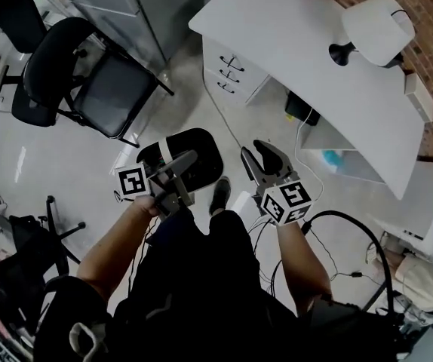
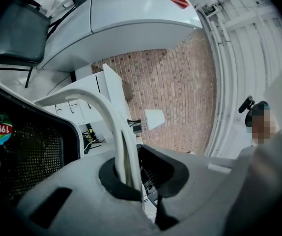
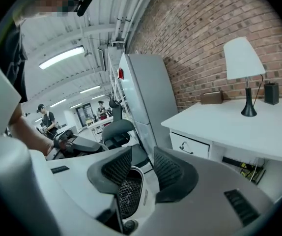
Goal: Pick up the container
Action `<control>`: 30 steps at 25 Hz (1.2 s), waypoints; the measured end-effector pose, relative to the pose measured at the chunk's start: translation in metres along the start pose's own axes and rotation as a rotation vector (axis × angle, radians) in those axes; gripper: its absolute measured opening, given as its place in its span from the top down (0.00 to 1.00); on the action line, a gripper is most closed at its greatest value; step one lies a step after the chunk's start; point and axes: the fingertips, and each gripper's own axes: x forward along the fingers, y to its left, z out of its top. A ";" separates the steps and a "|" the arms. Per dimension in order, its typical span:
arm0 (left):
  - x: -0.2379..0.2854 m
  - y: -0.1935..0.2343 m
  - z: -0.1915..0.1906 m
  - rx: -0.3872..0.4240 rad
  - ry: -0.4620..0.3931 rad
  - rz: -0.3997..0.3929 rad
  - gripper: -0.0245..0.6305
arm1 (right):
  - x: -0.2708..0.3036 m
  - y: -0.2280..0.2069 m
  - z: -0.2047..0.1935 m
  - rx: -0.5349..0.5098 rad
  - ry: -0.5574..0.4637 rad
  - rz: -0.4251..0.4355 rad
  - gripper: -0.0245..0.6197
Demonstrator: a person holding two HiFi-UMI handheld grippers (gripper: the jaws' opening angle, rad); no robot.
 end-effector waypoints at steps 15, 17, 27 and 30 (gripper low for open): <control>-0.017 -0.121 0.022 -0.019 0.060 -0.084 0.95 | -0.014 0.078 0.138 -0.045 -0.130 0.028 0.89; -0.014 -0.138 0.025 -0.022 0.073 -0.101 0.95 | -0.018 0.079 0.155 -0.047 -0.151 0.031 0.91; -0.012 -0.174 0.046 0.047 0.080 -0.146 0.95 | -0.035 0.068 0.193 -0.115 -0.222 -0.073 0.95; -0.015 -0.177 0.050 0.061 0.070 -0.152 0.95 | -0.040 0.067 0.197 -0.117 -0.236 -0.094 0.95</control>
